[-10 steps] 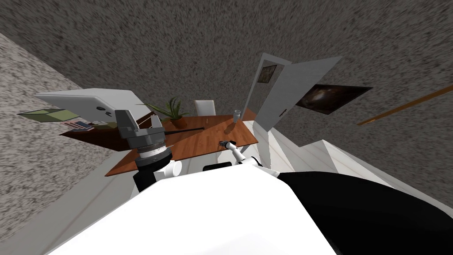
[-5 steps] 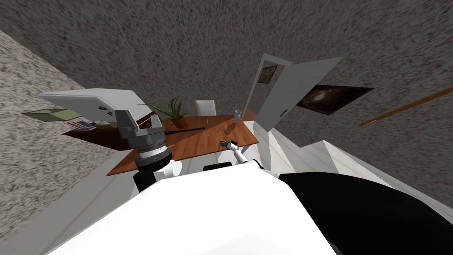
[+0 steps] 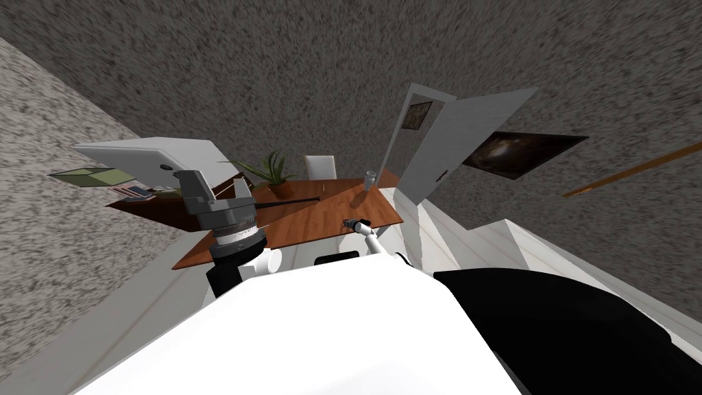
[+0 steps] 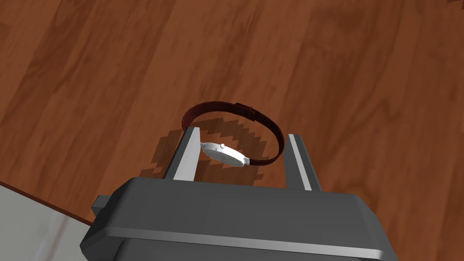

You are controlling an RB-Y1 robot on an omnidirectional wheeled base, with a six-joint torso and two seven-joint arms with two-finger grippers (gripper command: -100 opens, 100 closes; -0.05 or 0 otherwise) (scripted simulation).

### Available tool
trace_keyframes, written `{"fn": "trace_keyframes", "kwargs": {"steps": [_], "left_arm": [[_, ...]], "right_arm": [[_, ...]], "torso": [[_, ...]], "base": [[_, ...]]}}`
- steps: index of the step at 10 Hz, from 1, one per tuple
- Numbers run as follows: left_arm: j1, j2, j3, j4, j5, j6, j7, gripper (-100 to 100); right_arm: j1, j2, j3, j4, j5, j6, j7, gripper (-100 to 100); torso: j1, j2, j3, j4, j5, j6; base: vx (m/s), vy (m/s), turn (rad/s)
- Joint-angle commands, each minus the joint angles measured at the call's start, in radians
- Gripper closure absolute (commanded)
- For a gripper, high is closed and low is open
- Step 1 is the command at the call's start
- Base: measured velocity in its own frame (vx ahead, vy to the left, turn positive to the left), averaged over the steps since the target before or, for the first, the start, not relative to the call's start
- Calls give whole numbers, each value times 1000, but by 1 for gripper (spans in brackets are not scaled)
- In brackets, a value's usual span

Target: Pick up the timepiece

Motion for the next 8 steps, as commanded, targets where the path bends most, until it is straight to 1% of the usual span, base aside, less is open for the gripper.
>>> {"fn": "trace_keyframes", "kwargs": {"steps": [1,2,3,4,5,6,7,8], "left_arm": [[0,0,0,0,0,0,0,0],[0,0,0,0,0,0,0,0],[0,0,0,0,0,0,0,0],[0,0,0,0,0,0,0,0],[0,0,0,0,0,0,0,0],[0,0,0,0,0,0,0,0],[0,0,0,0,0,0,0,0],[0,0,0,0,0,0,0,0]], "right_arm": [[15,-12,2,-37,-4,15,-6,100],[48,-24,2,-70,9,37,-23,100],[48,-24,2,-89,9,37,-23,100],[82,-36,3,-126,22,60,-40,100],[82,-36,3,-142,22,60,-40,100],[115,-49,3,-177,35,82,-57,100],[115,-49,3,-195,35,82,-57,100],[113,-45,3,-183,36,78,-55,100]], "torso": [[0,0,0,0,0,0],[0,0,0,1,0,0],[0,0,0,0,0,0],[0,0,0,1,0,0],[0,0,0,0,0,0],[0,0,0,1,0,0],[0,0,0,0,0,0],[0,0,0,1,0,0]], "base": [[2,23,10],[10,30,38],[8,22,6],[8,28,31],[7,23,11],[11,24,33],[7,23,12],[3,9,-2]]}}
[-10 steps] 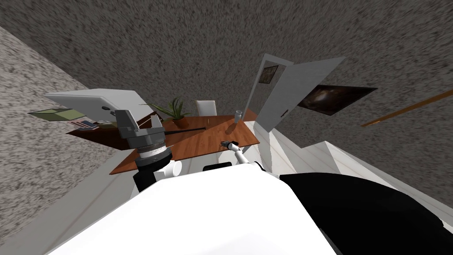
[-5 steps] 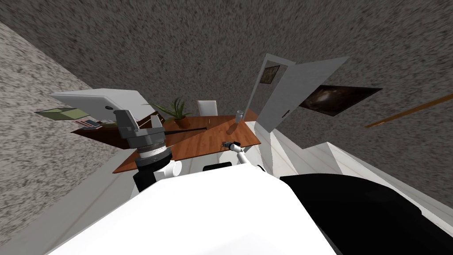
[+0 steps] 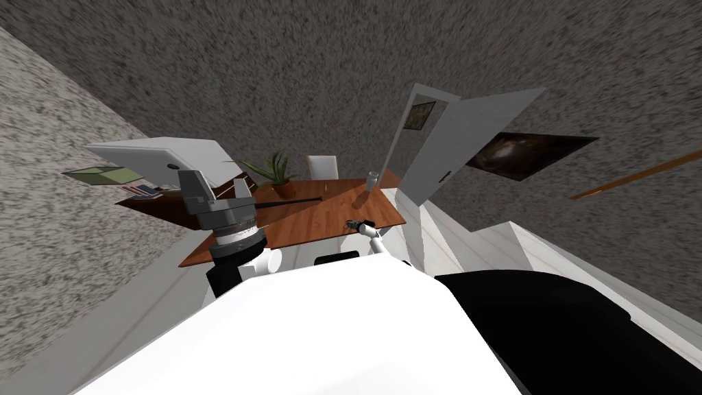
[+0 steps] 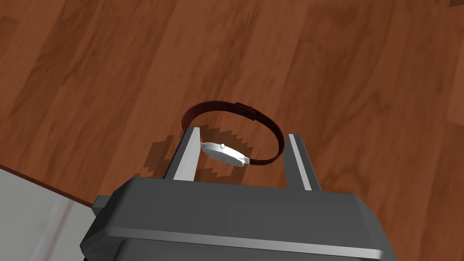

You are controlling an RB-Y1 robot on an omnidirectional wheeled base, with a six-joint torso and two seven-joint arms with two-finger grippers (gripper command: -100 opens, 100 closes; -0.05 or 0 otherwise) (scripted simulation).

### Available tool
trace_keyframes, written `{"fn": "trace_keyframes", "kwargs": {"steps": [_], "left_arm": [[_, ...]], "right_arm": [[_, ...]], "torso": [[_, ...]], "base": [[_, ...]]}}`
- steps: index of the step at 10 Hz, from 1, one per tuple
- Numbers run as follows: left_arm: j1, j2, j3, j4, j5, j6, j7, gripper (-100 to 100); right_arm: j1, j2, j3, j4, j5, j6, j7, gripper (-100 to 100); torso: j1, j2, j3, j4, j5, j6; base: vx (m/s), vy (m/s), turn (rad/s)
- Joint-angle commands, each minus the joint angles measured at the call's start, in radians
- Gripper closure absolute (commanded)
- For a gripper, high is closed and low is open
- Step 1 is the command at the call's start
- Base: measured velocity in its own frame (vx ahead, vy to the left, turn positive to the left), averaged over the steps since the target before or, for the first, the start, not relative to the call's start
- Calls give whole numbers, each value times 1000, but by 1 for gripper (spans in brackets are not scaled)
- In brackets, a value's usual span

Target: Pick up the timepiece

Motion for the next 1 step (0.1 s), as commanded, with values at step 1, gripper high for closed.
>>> {"fn": "trace_keyframes", "kwargs": {"steps": [1], "left_arm": [[0,0,0,0,0,0,0,0]], "right_arm": [[0,0,0,0,0,0,0,0]], "torso": [[0,0,0,0,0,0]], "base": [[0,0,0]]}}
